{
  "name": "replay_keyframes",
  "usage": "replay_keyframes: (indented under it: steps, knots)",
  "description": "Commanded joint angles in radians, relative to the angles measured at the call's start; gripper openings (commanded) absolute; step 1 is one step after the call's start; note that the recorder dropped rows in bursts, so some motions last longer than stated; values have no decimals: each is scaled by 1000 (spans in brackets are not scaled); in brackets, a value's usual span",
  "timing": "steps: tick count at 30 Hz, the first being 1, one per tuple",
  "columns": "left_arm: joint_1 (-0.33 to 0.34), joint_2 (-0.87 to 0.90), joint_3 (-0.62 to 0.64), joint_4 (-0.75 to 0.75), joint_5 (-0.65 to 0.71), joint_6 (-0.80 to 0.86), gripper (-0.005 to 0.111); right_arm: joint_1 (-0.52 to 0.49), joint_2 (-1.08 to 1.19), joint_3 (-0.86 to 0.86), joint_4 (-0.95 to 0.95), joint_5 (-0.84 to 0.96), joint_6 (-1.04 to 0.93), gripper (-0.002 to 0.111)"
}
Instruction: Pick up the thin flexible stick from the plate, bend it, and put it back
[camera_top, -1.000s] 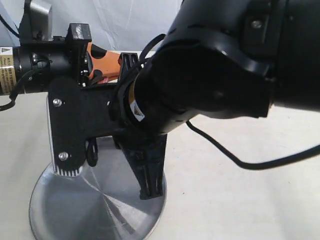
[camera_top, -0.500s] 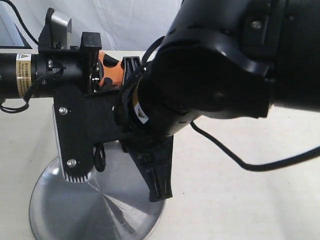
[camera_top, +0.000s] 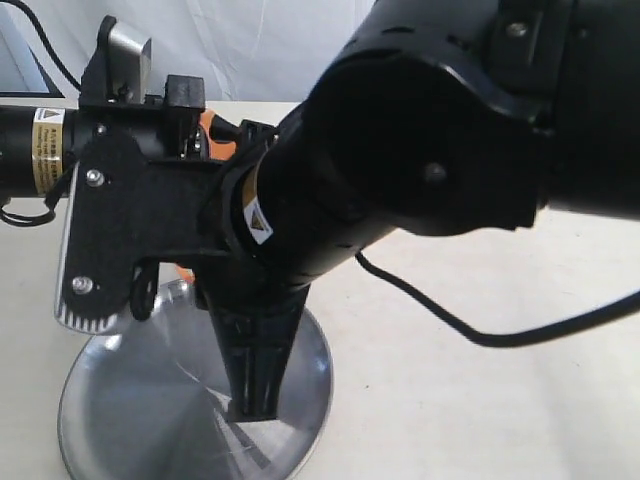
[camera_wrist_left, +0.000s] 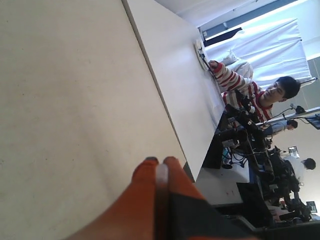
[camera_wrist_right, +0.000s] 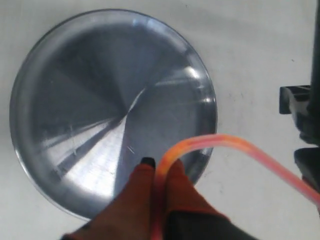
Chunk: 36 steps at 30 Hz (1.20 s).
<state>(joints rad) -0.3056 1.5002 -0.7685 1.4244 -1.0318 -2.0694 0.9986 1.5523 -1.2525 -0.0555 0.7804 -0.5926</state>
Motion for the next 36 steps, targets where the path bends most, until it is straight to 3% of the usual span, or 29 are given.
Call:
replay_keyframes:
  steps: [1,9,36]
  knots:
    - [0,4,-5,4,-7,12,0,-2,-12,-10,20,-83,107,0]
    - [58,4,-5,4,-29,10,0,-2,-12,-10,20,-88,211,0]
    - [58,4,-5,75,1,10,0,-2,-12,-8,-77,-169,492,0]
